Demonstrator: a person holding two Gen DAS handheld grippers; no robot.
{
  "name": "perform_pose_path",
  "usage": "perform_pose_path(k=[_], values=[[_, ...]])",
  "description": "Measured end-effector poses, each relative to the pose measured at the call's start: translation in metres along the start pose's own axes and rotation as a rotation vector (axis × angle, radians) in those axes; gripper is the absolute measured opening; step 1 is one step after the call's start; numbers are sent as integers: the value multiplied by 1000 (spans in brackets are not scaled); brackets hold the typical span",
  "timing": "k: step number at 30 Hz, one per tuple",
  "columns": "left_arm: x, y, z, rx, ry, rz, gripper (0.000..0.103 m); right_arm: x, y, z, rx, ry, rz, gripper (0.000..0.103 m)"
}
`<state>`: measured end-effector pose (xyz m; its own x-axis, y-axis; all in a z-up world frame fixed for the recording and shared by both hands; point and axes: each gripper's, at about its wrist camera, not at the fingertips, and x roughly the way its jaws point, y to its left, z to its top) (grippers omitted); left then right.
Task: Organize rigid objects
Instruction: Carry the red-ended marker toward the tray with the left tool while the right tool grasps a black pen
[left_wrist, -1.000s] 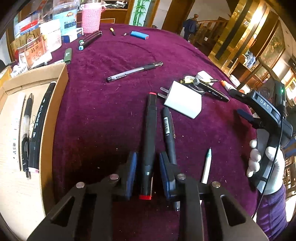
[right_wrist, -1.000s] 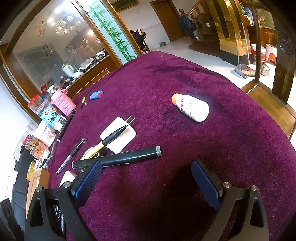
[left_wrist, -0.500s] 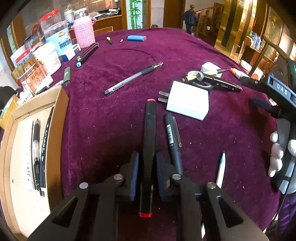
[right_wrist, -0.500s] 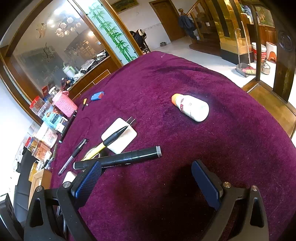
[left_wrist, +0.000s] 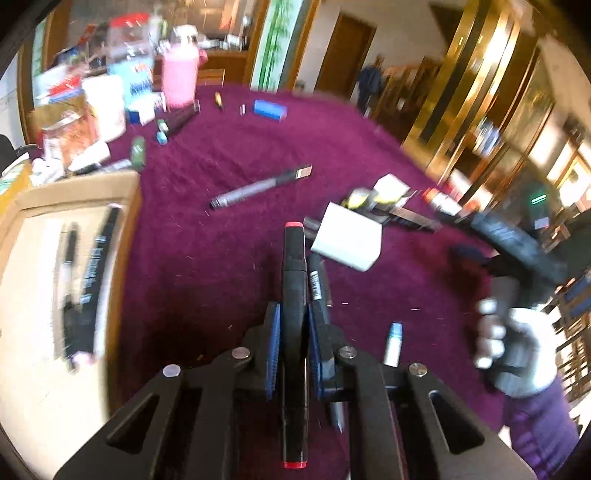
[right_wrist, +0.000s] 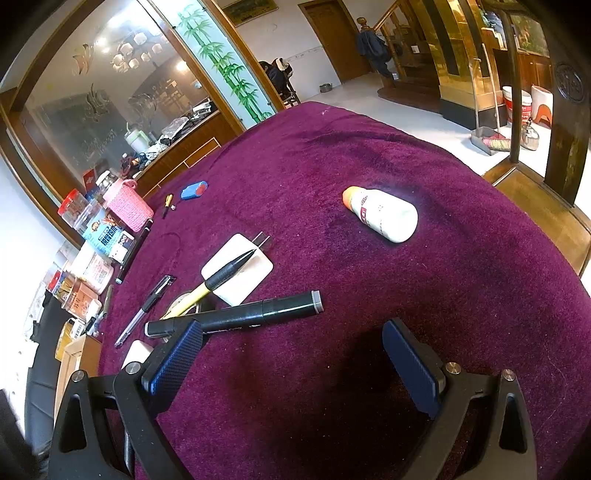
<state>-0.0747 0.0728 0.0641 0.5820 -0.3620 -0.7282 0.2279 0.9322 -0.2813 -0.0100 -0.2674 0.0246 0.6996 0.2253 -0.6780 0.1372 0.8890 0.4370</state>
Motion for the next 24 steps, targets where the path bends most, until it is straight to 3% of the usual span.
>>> perform_pose_path(k=[5,8,11,15,24], values=[[-63,14,-11,-47,-128,-75,14,3,3,1,-23,15,-21,100],[-89,21,-21,-47,-176,-77,14,1,23,-5,-93,68,-124,95],[-101,29,-29,-53,-199,-80,14,-13,55,-27,-146,102,-26,95],[-98,41,-35,-75,-191,-99,14,-26,105,-56,-283,113,6,95],[-91,55,-39,-113,-178,-100,14,-26,132,-89,-238,142,106,94]])
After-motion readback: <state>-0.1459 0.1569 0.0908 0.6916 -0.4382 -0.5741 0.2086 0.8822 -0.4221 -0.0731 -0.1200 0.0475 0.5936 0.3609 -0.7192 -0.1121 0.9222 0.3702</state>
